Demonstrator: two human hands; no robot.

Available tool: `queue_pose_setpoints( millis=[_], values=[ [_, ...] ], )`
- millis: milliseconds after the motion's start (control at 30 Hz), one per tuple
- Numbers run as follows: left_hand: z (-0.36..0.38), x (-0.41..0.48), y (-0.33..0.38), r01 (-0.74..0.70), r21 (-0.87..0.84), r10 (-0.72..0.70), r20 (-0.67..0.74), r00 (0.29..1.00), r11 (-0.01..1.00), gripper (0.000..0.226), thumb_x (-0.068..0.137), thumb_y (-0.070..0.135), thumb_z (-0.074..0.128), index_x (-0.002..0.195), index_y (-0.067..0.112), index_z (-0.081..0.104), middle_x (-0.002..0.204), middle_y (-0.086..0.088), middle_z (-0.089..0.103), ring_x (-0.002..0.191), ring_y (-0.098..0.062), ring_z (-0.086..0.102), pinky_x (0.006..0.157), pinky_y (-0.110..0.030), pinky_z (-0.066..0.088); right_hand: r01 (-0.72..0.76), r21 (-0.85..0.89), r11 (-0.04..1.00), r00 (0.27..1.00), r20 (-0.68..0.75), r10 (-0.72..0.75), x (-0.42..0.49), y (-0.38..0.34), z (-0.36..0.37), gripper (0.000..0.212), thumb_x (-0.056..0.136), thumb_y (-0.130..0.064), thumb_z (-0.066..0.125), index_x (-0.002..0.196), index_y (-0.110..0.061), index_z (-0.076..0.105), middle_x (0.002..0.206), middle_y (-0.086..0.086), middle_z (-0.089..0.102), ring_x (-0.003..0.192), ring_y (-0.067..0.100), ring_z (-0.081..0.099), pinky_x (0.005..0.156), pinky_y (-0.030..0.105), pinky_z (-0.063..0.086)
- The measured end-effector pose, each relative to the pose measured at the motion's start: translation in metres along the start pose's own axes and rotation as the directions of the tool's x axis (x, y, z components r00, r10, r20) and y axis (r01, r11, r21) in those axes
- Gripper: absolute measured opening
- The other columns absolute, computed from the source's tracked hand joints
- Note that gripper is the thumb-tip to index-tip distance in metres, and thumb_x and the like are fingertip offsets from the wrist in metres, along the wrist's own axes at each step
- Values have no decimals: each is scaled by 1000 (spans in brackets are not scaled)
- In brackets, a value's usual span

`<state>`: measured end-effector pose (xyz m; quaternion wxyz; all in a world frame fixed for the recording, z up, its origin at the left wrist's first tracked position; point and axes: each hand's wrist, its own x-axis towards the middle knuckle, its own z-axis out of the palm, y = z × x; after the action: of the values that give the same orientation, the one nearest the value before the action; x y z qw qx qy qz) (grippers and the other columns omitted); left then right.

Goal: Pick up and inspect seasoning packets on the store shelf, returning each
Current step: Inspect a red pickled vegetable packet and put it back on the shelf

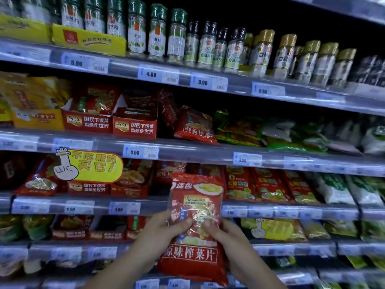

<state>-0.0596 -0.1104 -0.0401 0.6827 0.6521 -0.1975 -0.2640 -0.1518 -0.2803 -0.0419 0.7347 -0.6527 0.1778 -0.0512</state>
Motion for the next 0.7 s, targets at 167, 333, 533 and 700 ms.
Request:
queue_pose_setpoints(
  millis=[167, 333, 533, 700],
  values=[
    [23, -7, 5, 119, -12, -119, -98, 988, 993, 39, 89, 44, 68, 109, 11, 73, 96, -9, 82, 89, -29, 79, 94, -49, 58, -14, 38, 999, 998, 59, 12, -9, -2, -28, 52, 78, -28, 82, 120, -3, 66, 111, 20, 77, 102, 42, 73, 98, 59, 53],
    [53, -2, 6, 102, -60, -111, -179, 978, 993, 59, 76, 51, 80, 117, 10, 66, 98, -11, 81, 91, -30, 78, 96, -50, 57, -20, 51, 999, 996, 92, 15, -16, -1, -61, 40, 83, -23, 77, 117, -4, 68, 109, 20, 77, 101, 42, 74, 95, 55, 56],
    [90, 6, 5, -2, -105, -30, -300, 953, 994, 31, 81, 32, 81, 97, 5, 75, 90, -18, 80, 82, -37, 78, 88, -55, 59, -37, 24, 999, 994, 100, 35, -23, 0, -83, 47, 80, -29, 79, 119, -7, 67, 109, 16, 78, 99, 36, 76, 92, 50, 58],
    [104, 14, 11, -39, -104, 0, -354, 935, 994, 34, 84, 43, 77, 92, 10, 78, 87, -15, 81, 80, -36, 78, 84, -50, 60, -81, 60, 995, 994, 75, 76, -21, -2, -94, 50, 81, -30, 80, 121, -6, 64, 110, 19, 77, 102, 42, 73, 96, 61, 54]
  ],
)
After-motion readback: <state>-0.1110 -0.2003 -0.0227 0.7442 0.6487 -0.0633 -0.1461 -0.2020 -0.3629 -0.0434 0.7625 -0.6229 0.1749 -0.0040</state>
